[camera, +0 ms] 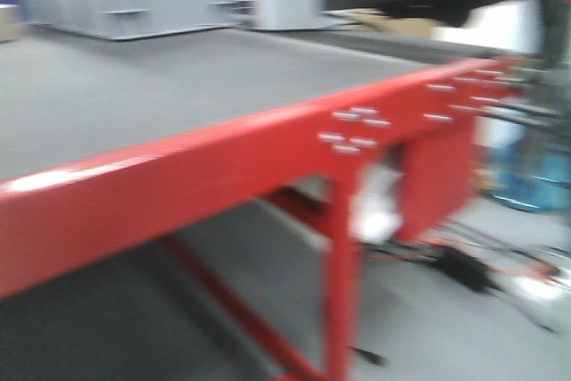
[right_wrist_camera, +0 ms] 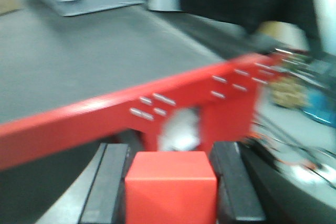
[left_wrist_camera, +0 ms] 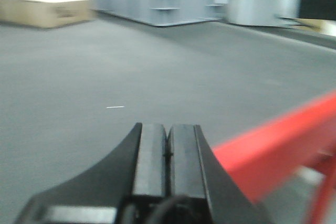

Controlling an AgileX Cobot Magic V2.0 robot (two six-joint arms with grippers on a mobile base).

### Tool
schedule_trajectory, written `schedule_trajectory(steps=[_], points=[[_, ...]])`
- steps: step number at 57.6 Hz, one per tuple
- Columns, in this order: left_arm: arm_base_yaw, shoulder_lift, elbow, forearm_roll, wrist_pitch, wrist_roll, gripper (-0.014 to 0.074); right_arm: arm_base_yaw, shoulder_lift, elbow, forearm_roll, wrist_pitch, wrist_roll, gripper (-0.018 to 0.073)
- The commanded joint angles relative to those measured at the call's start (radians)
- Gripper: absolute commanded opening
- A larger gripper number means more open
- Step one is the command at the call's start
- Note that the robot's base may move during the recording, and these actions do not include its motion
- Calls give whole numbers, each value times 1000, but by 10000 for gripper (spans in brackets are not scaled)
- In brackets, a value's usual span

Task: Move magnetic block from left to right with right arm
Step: 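Turn the base past the black chair toward the second table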

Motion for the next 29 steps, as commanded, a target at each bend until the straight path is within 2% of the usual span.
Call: schedule_trajectory(steps=[1,29], points=[[1,-9,8,-5,-83,-6,-126,-3,11,-29,-18,-84,-8,183],[1,-9,8,-5,-83,-6,-126,-3,11,-29,-18,-84,-8,183]])
